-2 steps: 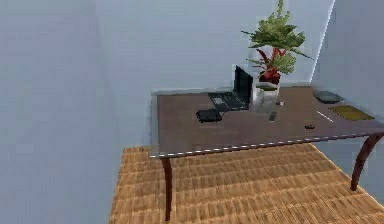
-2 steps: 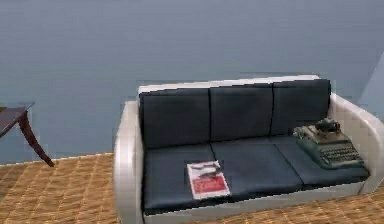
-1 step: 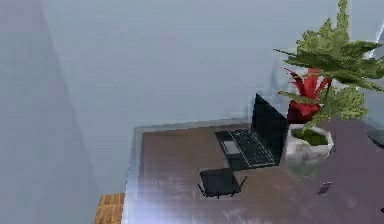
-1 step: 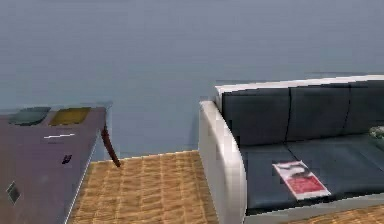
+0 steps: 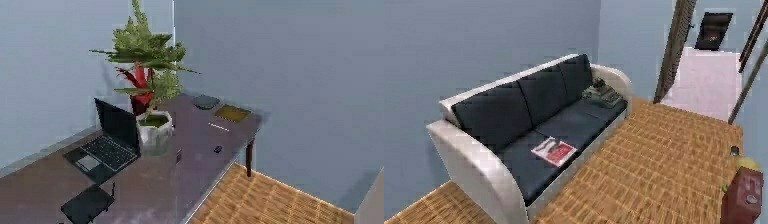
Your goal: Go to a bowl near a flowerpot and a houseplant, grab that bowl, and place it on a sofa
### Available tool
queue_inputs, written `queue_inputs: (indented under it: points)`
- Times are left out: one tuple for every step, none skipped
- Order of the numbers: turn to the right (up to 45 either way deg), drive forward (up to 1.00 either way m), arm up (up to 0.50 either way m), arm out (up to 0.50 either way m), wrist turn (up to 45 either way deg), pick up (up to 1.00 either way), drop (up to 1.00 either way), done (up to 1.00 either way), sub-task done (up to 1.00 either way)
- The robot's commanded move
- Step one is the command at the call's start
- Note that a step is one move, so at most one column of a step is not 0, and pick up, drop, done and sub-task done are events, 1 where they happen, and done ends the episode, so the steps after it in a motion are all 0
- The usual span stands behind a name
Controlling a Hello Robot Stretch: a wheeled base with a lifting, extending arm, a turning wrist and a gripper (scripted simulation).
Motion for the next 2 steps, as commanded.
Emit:
queue_inputs:
  points:
    - [45.0, 0.00, 0.00, 0.00, 0.0, 0.00, 0.00, 0.00, 0.00]
    - [0.0, 0.50, 0.00, 0.00, 0.0, 0.00, 0.00, 0.00, 0.00]
